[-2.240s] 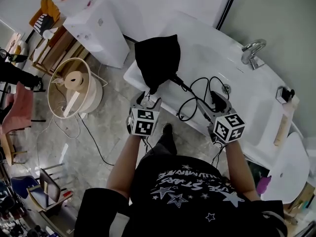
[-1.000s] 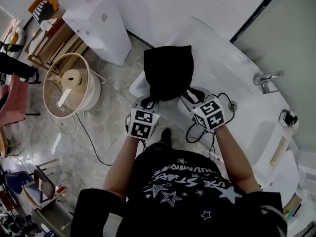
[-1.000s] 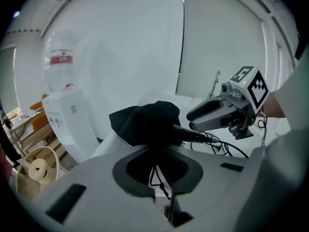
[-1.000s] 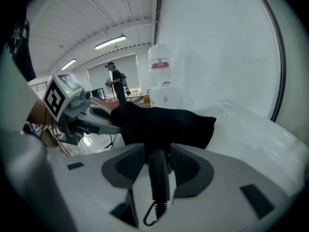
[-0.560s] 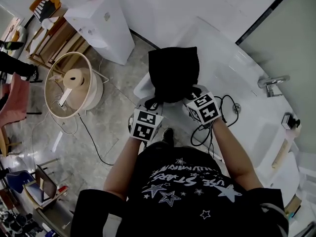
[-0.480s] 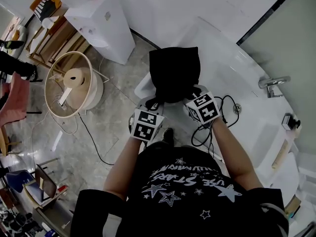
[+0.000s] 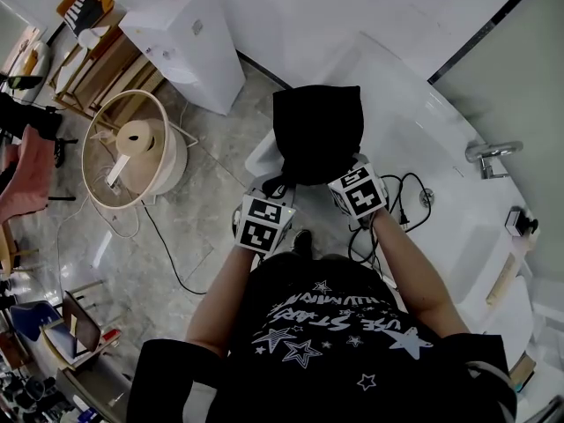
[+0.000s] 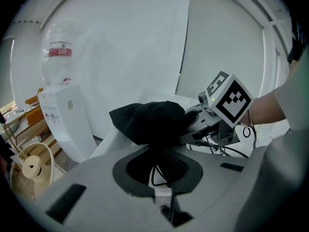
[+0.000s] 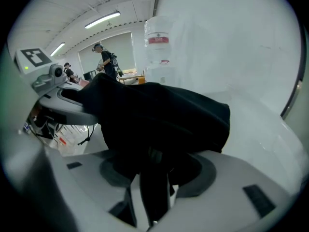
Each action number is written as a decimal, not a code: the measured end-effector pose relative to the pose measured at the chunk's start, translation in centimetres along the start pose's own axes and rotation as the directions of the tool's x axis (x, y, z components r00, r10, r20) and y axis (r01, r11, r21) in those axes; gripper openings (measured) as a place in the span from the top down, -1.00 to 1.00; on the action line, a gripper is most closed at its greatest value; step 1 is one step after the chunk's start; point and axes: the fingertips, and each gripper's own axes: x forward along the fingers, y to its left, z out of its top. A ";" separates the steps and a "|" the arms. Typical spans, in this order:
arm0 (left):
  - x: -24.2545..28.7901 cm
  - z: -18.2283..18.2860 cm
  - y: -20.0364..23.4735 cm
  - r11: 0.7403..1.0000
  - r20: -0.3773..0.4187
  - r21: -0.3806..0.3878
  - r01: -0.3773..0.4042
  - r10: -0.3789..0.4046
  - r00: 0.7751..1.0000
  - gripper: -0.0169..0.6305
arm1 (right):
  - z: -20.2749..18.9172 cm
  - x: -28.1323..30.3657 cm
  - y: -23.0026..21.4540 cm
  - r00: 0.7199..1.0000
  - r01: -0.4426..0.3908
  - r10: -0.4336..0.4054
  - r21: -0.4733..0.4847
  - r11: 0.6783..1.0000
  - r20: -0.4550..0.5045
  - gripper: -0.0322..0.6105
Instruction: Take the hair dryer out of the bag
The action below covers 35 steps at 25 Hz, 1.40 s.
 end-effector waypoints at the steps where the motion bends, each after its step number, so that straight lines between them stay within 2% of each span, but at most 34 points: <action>1: 0.0 0.0 0.2 1.000 0.001 -0.007 -0.004 0.004 1.000 0.86 | 0.1 -0.1 0.0 1.000 0.000 0.000 -0.004 1.000 0.005 0.26; 8: -0.3 0.3 1.7 0.999 0.007 -0.032 -0.038 0.039 0.999 0.86 | 1.6 -1.2 -0.3 0.996 -0.046 0.050 -0.060 0.997 0.071 0.28; 23: -0.3 -0.5 2.3 0.991 -0.030 -0.094 -0.092 0.090 0.996 0.87 | 0.0 -4.2 -0.2 0.987 -0.123 0.139 -0.165 0.979 0.086 0.30; 35: -0.4 -0.1 2.2 0.990 -0.031 -0.085 -0.116 0.114 0.993 0.87 | -1.3 -7.1 1.3 0.965 -0.204 0.229 -0.185 0.961 0.129 0.32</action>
